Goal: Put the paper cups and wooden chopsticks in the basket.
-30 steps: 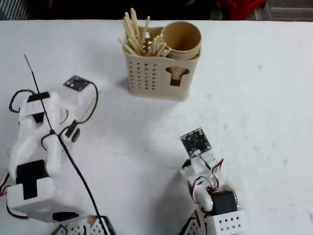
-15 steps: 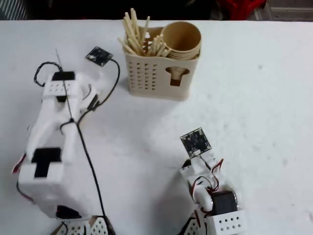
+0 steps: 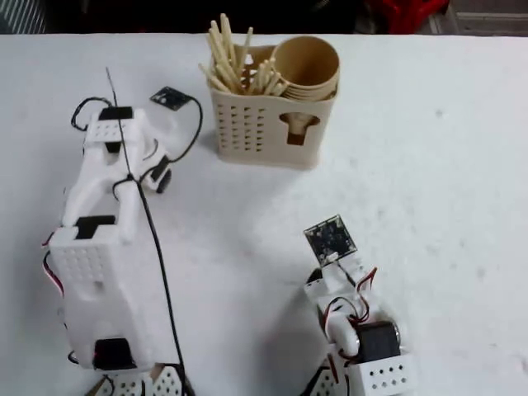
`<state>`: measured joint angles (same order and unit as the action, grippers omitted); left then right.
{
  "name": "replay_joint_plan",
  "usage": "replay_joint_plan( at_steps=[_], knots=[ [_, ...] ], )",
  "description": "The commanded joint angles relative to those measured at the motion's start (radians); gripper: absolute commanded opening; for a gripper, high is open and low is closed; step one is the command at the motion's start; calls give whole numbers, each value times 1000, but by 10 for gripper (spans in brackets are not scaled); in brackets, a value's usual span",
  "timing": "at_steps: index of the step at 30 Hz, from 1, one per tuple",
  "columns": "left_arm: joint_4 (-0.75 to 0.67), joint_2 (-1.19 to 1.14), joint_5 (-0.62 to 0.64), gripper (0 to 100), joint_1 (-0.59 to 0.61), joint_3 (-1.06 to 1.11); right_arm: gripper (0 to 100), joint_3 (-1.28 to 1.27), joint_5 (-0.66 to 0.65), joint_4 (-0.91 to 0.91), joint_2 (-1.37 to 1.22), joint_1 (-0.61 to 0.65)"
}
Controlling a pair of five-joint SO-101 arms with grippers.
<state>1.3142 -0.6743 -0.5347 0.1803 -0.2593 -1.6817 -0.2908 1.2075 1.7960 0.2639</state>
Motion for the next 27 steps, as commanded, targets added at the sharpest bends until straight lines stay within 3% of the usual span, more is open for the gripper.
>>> replay_joint_plan(
  at_steps=[1,8,16,22,27],
  knots=[
    [20,-10,0,17,31,-37,20,-8,2,12,7,1],
    [158,74,6,21,54,-107,20,-8,2,12,7,1],
    [399,394,21,21,67,-334,20,-8,2,12,7,1],
    [433,633,183,21,-28,-529,20,-8,2,12,7,1],
    [353,725,334,21,-202,-703,20,-8,2,12,7,1]
  ],
)
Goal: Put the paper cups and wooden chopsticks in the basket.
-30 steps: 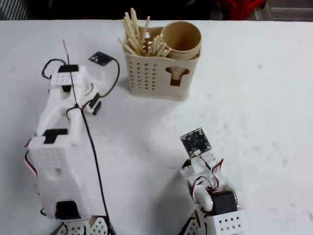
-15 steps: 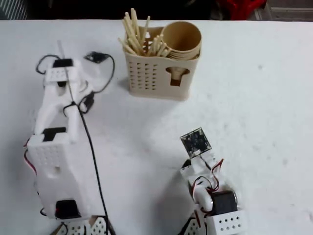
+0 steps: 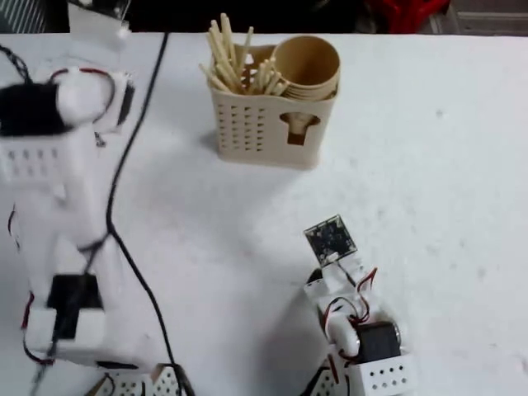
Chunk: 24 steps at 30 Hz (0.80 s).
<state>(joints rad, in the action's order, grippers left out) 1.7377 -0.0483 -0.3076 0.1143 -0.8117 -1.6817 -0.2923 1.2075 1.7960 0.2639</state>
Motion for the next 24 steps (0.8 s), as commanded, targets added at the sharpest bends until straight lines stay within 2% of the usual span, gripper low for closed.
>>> replay_joint_plan(
  at_steps=[1,4,8,14,24],
  knots=[
    [-94,102,129,21,-173,-187,20,-8,3,12,7,1],
    [-187,101,181,21,-282,-273,20,-8,3,12,7,2],
    [-400,99,273,22,-360,-229,20,-8,3,12,7,-1],
    [-713,99,341,23,-364,-81,20,-8,3,12,7,1],
    [-1049,99,371,23,-363,187,20,-8,3,12,7,1]
  ],
)
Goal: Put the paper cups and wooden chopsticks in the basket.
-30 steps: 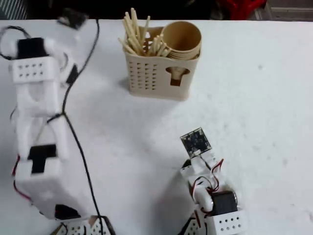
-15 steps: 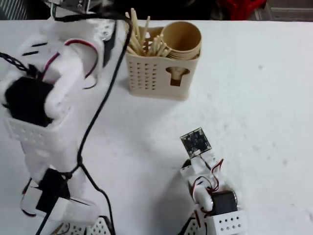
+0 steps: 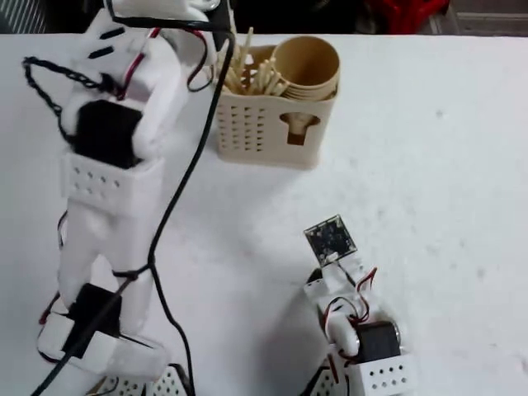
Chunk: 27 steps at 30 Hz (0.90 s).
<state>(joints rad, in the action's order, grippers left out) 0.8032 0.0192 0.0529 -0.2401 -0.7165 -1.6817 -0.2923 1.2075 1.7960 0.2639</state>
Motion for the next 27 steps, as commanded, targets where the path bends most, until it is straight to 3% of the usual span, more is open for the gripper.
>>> replay_joint_plan(
  at_steps=[1,11,27],
  knots=[
    [-132,31,14,23,-8,129,20,-8,3,12,7,-1],
    [-318,31,17,23,13,474,20,-8,3,12,7,-1],
    [-301,35,17,25,38,631,20,-8,3,12,7,-1]
  ],
)
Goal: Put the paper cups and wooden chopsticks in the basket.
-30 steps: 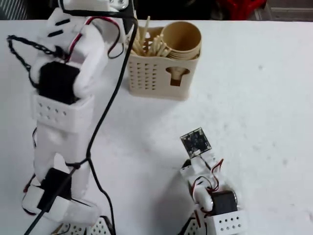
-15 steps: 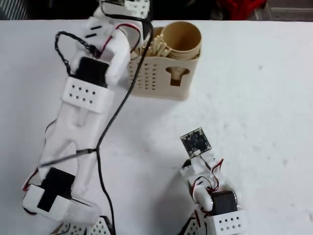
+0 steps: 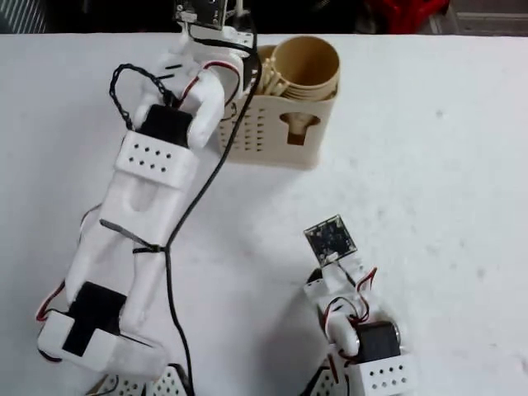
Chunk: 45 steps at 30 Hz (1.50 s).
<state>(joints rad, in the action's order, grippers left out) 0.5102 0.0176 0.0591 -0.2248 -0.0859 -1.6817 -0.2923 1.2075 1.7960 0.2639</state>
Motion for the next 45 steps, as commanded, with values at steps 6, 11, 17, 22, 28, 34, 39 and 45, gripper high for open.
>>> replay_joint_plan(
  at_steps=[6,11,17,22,28,34,39,45],
  knots=[
    [100,44,11,210,47,-20,20,-8,3,12,7,-1],
    [153,67,6,223,73,-44,20,-8,3,12,7,1],
    [287,263,5,211,65,-52,20,-8,3,12,7,-1],
    [479,486,3,211,73,-43,20,-8,3,12,7,-1],
    [964,719,2,213,205,-20,20,-8,3,12,7,-1],
    [1111,940,0,214,394,256,20,-8,3,12,7,-1],
    [991,1155,-80,214,503,651,20,-8,3,12,7,-1],
    [641,1477,-192,212,565,1218,20,-8,3,12,7,-1]
  ],
)
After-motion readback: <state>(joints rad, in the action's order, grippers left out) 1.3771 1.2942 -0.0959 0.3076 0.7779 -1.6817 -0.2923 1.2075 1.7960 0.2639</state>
